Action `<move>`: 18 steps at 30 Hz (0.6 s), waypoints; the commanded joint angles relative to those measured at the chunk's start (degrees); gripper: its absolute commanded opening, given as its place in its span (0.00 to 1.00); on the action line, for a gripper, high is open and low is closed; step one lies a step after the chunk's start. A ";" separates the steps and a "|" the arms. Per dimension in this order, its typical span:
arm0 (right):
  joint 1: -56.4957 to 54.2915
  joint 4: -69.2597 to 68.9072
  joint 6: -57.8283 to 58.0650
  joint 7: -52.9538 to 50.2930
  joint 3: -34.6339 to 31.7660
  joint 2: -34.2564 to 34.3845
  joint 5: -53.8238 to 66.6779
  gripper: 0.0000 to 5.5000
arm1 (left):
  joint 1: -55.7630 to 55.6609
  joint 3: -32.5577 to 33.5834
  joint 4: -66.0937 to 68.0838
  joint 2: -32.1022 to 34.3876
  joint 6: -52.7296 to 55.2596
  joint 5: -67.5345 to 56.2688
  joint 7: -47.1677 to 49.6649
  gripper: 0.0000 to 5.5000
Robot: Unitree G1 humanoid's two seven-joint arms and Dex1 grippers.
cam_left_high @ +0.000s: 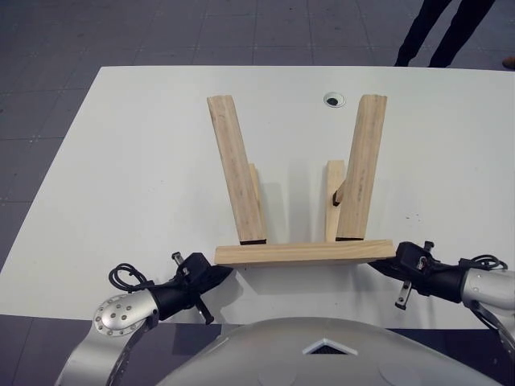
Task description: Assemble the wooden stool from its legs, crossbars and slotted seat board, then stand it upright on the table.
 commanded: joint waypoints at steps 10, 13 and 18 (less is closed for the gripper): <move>1.25 -3.20 -0.82 1.34 -3.08 0.57 2.59 0.02 | 0.87 6.06 -6.69 0.93 -3.85 -6.88 -4.57 0.02; 4.00 -6.92 -0.42 2.09 -5.15 0.19 3.71 0.02 | 1.20 6.56 -6.45 1.23 -4.58 -6.91 -5.55 0.02; 5.69 -11.83 1.41 3.23 -11.38 0.50 8.17 0.02 | 1.61 5.82 -5.77 1.39 -5.19 -6.43 -6.35 0.02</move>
